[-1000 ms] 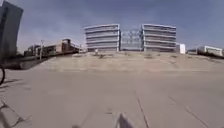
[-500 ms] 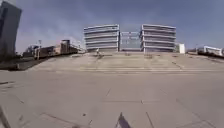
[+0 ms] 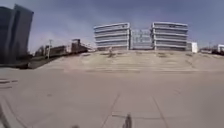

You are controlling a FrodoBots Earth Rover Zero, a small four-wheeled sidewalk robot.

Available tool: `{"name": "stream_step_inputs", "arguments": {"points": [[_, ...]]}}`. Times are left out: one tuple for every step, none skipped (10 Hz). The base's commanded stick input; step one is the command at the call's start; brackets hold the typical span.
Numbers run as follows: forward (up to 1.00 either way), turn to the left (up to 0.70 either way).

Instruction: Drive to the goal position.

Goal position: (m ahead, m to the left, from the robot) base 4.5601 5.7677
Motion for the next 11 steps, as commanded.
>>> {"name": "stream_step_inputs", "arguments": {"points": [[1.0,0.4],[1.0,0.4],[1.0,0.31],[1.0,0.02],[1.0,0.0],[1.0,0.0],[1.0,0.0],[1.0,0.0],[1.0,0.0],[1.0,0.0],[1.0,0.0]]}}
